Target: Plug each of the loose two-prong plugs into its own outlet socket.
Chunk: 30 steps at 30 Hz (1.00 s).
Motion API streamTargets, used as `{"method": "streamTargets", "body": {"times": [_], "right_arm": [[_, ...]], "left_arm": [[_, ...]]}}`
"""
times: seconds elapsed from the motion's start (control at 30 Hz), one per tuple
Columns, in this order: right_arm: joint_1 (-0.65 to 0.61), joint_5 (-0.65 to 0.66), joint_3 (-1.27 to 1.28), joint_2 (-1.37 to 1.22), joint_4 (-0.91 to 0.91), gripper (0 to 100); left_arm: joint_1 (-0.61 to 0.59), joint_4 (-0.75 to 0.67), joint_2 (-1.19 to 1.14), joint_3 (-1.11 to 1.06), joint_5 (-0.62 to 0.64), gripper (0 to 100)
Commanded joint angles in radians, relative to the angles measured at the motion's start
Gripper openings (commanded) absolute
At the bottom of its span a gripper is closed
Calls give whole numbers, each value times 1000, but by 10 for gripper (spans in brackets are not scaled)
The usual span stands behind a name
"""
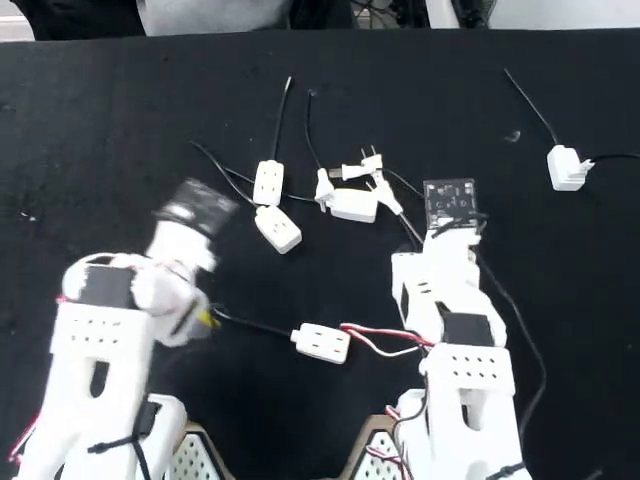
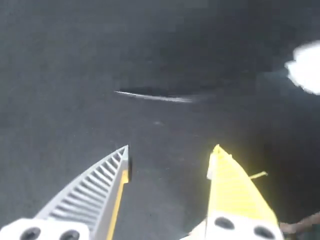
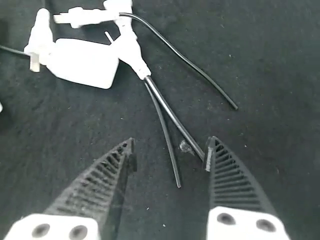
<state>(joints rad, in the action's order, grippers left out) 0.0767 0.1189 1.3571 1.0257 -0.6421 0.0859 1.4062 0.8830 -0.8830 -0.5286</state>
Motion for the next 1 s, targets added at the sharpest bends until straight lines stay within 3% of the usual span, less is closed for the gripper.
{"method": "streamTargets", "body": {"times": [0.0,0.53,0.97], "right_arm": [[18,-9,-8,8,23,215],[18,-9,-2,8,25,215],[20,-9,-5,10,25,215]], "left_arm": [[170,-37,0,-4,-12,260],[414,-439,-353,-68,38,260],[444,-640,-453,-134,41,258]]}}
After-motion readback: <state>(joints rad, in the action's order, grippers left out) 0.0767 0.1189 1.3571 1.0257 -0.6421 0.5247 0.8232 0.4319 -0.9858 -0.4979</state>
